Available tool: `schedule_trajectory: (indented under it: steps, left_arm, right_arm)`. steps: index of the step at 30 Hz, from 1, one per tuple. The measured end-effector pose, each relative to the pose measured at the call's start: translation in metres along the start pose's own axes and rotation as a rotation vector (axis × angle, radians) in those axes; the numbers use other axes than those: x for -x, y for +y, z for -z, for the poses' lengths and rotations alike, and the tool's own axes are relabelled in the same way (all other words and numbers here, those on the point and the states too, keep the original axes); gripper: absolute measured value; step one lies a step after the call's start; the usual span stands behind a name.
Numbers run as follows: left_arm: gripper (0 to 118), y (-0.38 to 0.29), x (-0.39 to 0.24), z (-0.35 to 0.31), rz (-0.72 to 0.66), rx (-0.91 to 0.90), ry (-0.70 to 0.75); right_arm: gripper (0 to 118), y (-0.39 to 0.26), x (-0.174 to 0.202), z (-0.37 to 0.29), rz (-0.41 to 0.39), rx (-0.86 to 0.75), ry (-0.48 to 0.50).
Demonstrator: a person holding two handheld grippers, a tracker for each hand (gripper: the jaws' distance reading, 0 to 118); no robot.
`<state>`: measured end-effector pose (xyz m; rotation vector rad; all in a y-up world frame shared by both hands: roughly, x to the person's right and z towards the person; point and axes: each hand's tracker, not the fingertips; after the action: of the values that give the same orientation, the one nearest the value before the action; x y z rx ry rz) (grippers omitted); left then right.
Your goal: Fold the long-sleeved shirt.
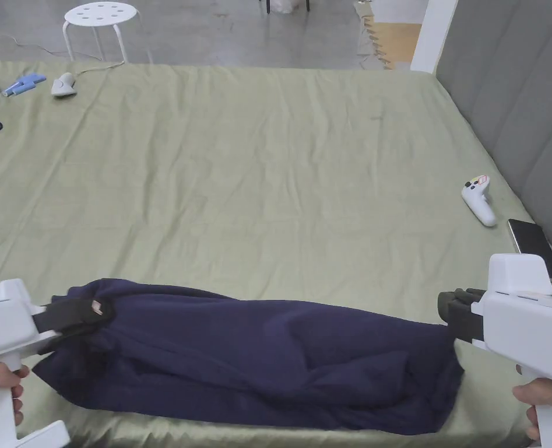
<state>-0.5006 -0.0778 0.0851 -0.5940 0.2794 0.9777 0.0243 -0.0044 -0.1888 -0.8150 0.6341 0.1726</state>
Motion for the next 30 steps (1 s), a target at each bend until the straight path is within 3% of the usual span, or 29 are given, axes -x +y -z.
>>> schedule_trajectory:
  steps: [4, 8, 15, 22, 27, 28, 30]
  left_arm:
    - [24, 0.005, 0.002, -0.033, -0.017, -0.084, 0.067]
    - [23, -0.002, -0.005, -0.049, -0.004, -0.094, 0.021]
    - [23, -0.039, -0.122, -0.049, 0.143, -0.036, -0.279]
    - [23, -0.105, -0.233, 0.065, 0.280, 0.261, -0.364]
    - [24, -0.170, -0.247, 0.185, 0.306, 0.447, -0.285]
    - [29, -0.183, -0.250, 0.197, 0.282, 0.470, -0.270]
    - [71, -0.189, -0.240, 0.219, 0.219, 0.488, -0.226]
  right_arm:
    - [2, 0.001, 0.003, 0.000, 0.002, -0.005, 0.012]
    - [2, 0.001, 0.004, 0.002, -0.006, -0.002, 0.023]
    - [2, 0.000, 0.006, 0.006, -0.005, 0.007, 0.024]
    - [2, -0.006, -0.006, -0.003, 0.028, -0.012, 0.014]
    - [2, -0.017, -0.026, -0.020, 0.088, -0.030, -0.019]
    - [2, -0.019, -0.031, -0.024, 0.096, -0.031, -0.025]
    - [2, -0.024, -0.039, -0.030, 0.100, -0.030, -0.042]
